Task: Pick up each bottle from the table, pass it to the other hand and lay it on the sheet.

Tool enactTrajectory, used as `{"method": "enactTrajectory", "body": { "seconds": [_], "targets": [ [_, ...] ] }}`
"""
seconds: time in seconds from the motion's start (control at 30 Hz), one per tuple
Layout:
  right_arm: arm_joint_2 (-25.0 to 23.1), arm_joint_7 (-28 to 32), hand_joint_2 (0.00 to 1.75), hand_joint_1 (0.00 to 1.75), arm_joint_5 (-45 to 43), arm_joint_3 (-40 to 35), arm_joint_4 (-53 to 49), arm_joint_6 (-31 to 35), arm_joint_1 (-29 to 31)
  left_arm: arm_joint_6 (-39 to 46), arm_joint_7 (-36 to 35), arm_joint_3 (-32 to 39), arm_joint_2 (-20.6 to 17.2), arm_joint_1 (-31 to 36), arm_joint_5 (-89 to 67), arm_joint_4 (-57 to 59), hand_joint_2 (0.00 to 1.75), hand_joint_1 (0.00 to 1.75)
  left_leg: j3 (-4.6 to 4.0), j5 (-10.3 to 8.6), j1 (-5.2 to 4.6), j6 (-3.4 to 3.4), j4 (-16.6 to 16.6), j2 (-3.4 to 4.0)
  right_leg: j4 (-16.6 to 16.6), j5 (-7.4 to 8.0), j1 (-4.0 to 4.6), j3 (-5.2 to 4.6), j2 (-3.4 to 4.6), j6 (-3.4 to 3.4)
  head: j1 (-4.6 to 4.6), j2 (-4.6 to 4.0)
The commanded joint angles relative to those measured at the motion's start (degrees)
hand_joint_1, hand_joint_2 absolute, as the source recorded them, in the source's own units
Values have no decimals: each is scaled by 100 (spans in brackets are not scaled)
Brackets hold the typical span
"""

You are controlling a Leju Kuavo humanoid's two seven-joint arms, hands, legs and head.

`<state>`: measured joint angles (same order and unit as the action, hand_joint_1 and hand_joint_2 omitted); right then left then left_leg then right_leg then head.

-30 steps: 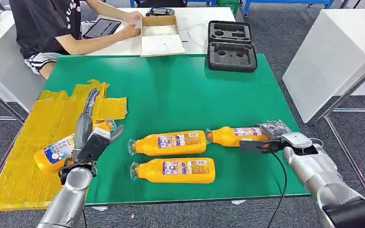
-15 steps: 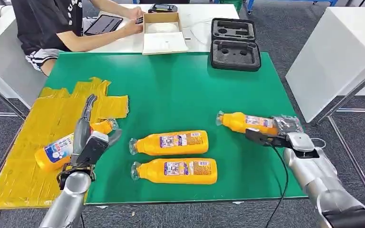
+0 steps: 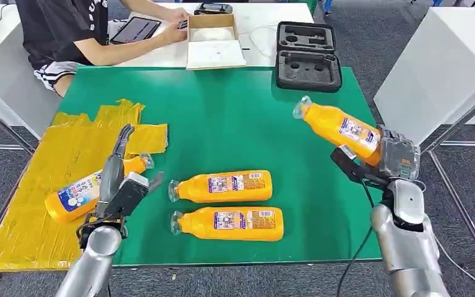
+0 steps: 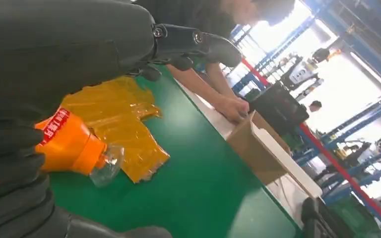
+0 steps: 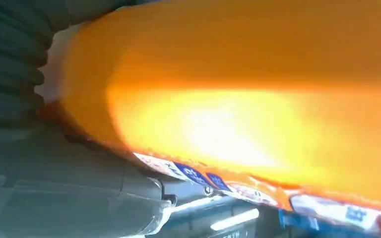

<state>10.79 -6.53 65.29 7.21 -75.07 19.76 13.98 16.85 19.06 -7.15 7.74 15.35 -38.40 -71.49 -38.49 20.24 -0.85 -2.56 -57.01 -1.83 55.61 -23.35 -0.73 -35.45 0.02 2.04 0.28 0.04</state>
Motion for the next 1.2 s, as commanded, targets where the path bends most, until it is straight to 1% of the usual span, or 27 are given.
{"method": "enactTrajectory", "body": {
  "seconds": [0.03,0.07,0.1,0.13,0.17,0.2,0.23,0.33,0.37,0.4,0.43,0.47,0.53,0.57,0.63,0.67,0.7,0.83,0.9,0.93,0.97,1.0,1.07,1.1,1.13,1.17,1.2],
  "targets": [
    [-1308,2047,175,175,-2806,18,-551,594,-235,-1117,90,-553,-40,369,663,75,175,0,19,12,8,16,-2,16,-4,-8,9,21,7,-9,-4,0],
    [-1400,2260,175,175,-3104,-51,-529,549,-210,-1302,65,-615,-40,416,797,61,175,0,31,21,9,21,-6,25,-2,-14,11,32,13,-12,-2,0],
    [-1479,2485,175,175,-3408,-162,-456,465,-161,-1501,36,-694,-43,482,943,41,175,0,18,15,8,16,-5,22,-1,-9,9,21,12,-9,0,0],
    [-1505,2499,175,175,-3411,-195,-418,486,-134,-1514,18,-711,-37,507,957,38,175,0,27,22,10,21,-10,33,2,-12,12,27,20,-12,-2,0],
    [-1505,2499,175,175,-3411,-195,-418,486,-134,-1514,18,-711,-37,507,957,38,175,0,9,9,5,13,-3,23,1,-4,6,9,13,-9,-2,0],
    [-1505,2499,175,175,-3411,-195,-418,486,-134,-1514,18,-711,-37,507,957,38,175,0,23,20,8,21,-12,30,6,-13,9,23,15,-12,0,0],
    [-1489,2499,175,175,-3411,-191,-417,483,-124,-1514,18,-709,-45,505,957,39,175,0,10,8,4,13,-2,19,0,-4,4,10,9,-9,-2,0],
    [-1460,2499,175,175,-3411,-176,-415,484,-124,-1514,18,-708,-57,495,957,44,175,0,30,21,6,22,-10,26,5,-16,6,31,10,-13,0,0],
    [-1502,2656,175,175,-3741,-206,-461,289,-118,-1657,34,-759,-73,520,1049,48,175,0,19,13,3,16,-3,18,1,-10,3,21,6,-10,-2,0],
    [-1571,2768,175,175,-3941,-322,-380,85,-74,-1793,20,-821,-53,577,1123,52,175,0,54,39,9,33,-19,35,10,-32,10,57,13,-18,0,0],
    [-1644,2906,175,175,-4338,-447,-318,-295,-52,-2008,-4,-874,-35,632,1270,69,175,0,14,11,3,14,-4,17,2,-8,2,15,8,-9,-2,0],
    [-1682,2962,175,175,-4561,-547,-269,-530,-42,-2125,-15,-918,-31,652,1365,69,175,0,24,20,4,19,-10,28,6,-14,4,24,15,-12,-2,0],
    [-1663,3245,175,175,-5068,-1009,-94,-1198,-81,-2464,-19,-1126,-70,741,1701,103,175,0,47,39,9,31,-21,44,12,-28,10,48,25,-18,0,0],
    [-1628,3348,175,175,-5268,-1191,-25,-1531,-102,-2530,-13,-1216,-95,777,1762,127,175,0,23,18,6,19,-7,27,2,-12,6,26,15,-12,-2,0],
    [-1617,3443,175,175,-5317,-1471,236,-1770,-104,-2640,-54,-1394,-144,871,1923,217,175,0,53,38,11,33,-15,45,6,-26,13,54,25,-20,-2,0],
    [-1603,3515,175,175,-5281,-1606,360,-1811,-72,-2620,-85,-1480,-183,911,1958,230,175,0,30,17,8,21,-3,28,-2,-11,9,32,14,-14,-2,0],
    [-1583,3512,175,175,-5228,-1731,451,-1905,-36,-2616,-88,-1525,-194,938,1980,207,175,0,59,37,12,35,-12,42,3,-27,14,61,19,-21,-2,0],
    [-1619,3511,175,175,-5168,-2047,776,-2144,151,-2804,-180,-1722,-258,983,2189,-87,175,0,36,25,12,23,-11,32,1,-17,15,40,15,-14,0,0],
    [-1604,3489,175,175,-5326,-2145,911,-2422,226,-2829,-221,-1870,-297,990,2246,-199,175,0,38,30,13,24,-14,49,3,-17,16,38,32,-14,-2,0],
    [-1604,3489,175,175,-5326,-2145,911,-2422,226,-2829,-221,-1870,-297,990,2246,-199,175,0,18,16,9,16,-4,36,1,-7,11,19,24,-11,0,0],
    [-1605,3490,175,175,-5326,-2147,917,-2421,219,-2830,-221,-1881,-282,991,2246,-202,175,0,29,23,10,21,-9,36,4,-15,13,32,20,-13,-2,0],
    [-1605,3490,175,175,-5326,-2147,917,-2421,219,-2830,-221,-1881,-282,991,2246,-202,175,0,15,11,9,16,-2,20,0,-8,10,18,8,-11,0,0],
    [-1605,3490,175,175,-5326,-2147,917,-2421,219,-2830,-221,-1881,-282,991,2246,-202,175,0,32,21,10,22,-8,20,2,-18,10,37,5,-14,0,0],
    [-1595,3490,175,175,-5329,-2144,921,-2427,214,-2830,-218,-1883,-295,982,2242,-193,175,0,20,16,8,18,-6,19,2,-12,8,24,10,-12,0,0],
    [-1595,3490,175,175,-5329,-2144,921,-2427,214,-2830,-218,-1883,-295,982,2242,-193,175,0,33,24,8,23,-9,26,4,-19,9,37,14,-15,0,0],
    [-1595,3490,175,175,-5329,-2144,921,-2427,214,-2830,-218,-1883,-295,982,2242,-193,175,0,17,13,5,16,-2,19,0,-9,5,20,12,-11,0,0],
    [-1595,3490,175,175,-5329,-2144,921,-2427,214,-2830,-218,-1883,-295,982,2242,-193,175,0,32,24,8,22,-9,27,3,-17,9,36,15,-15,0,0]
  ]
}}
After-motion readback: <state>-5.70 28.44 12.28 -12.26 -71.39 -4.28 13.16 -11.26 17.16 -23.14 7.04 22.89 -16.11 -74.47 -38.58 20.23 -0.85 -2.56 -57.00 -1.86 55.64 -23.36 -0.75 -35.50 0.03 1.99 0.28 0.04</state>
